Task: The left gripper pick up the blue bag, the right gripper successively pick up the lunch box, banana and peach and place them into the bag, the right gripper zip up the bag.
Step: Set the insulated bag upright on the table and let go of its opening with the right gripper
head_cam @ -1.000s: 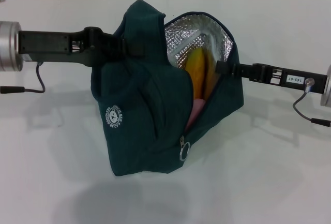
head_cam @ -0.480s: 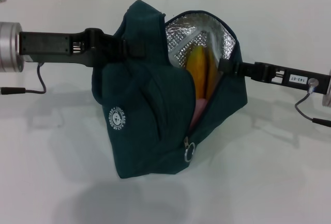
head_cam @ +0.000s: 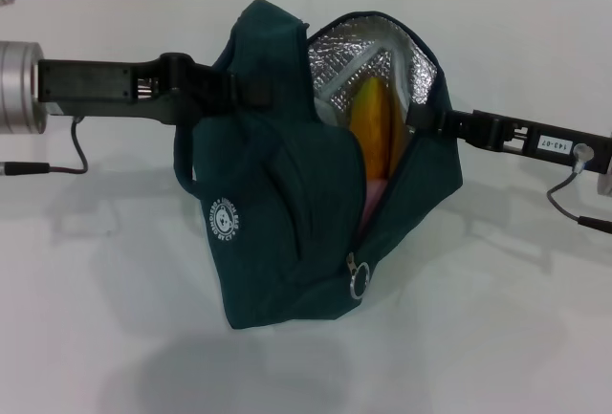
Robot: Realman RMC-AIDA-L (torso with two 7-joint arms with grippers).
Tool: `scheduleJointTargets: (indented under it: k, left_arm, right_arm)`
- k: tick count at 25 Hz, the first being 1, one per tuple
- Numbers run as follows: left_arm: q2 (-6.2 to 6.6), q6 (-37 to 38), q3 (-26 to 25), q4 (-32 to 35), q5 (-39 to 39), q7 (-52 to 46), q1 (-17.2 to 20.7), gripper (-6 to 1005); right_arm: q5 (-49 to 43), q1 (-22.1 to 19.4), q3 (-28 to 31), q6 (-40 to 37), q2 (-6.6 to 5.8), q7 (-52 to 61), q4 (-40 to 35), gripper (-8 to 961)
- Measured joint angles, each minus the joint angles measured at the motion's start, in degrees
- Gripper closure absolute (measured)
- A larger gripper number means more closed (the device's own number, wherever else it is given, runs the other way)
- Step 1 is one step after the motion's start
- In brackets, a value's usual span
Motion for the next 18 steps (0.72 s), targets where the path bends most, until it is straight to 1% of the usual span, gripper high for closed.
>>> scheduleJointTargets:
  k: [3, 7, 11, 14, 18]
  left_arm:
    - [-0.07, 0.11, 0.00, 0.00, 0.01, 0.01, -0.18, 940]
    - [-0.09, 0.25, 0.00, 0.00, -0.07, -0.02, -0.25, 939]
    - [-0.31, 0.31, -0.01, 0.00, -0.33, -0.08, -0.59, 939]
    - [-0.92, 0.54, -0.01, 0.00, -0.39, -0.23, -1.38, 938]
    - [-2.13, 0.53, -0.01, -0.58, -0.26, -0.15, -2.77, 938]
  right_arm:
    - [0.06, 0.01, 0.03, -0.32, 0.00, -0.14, 0.00, 903]
    - [1.19, -0.17, 0.11, -1.54, -0.02, -0.94, -0.02, 903]
    - [2.64, -1.02, 0.28, -3.18, -0.29, -1.52, -0.60, 904]
    - [3.19, -2.97, 1.94, -5.55, -0.48, -1.53, -2.84, 904]
    - [3.24, -6.53, 6.35, -10.77, -0.95, -1.20, -7.17, 905]
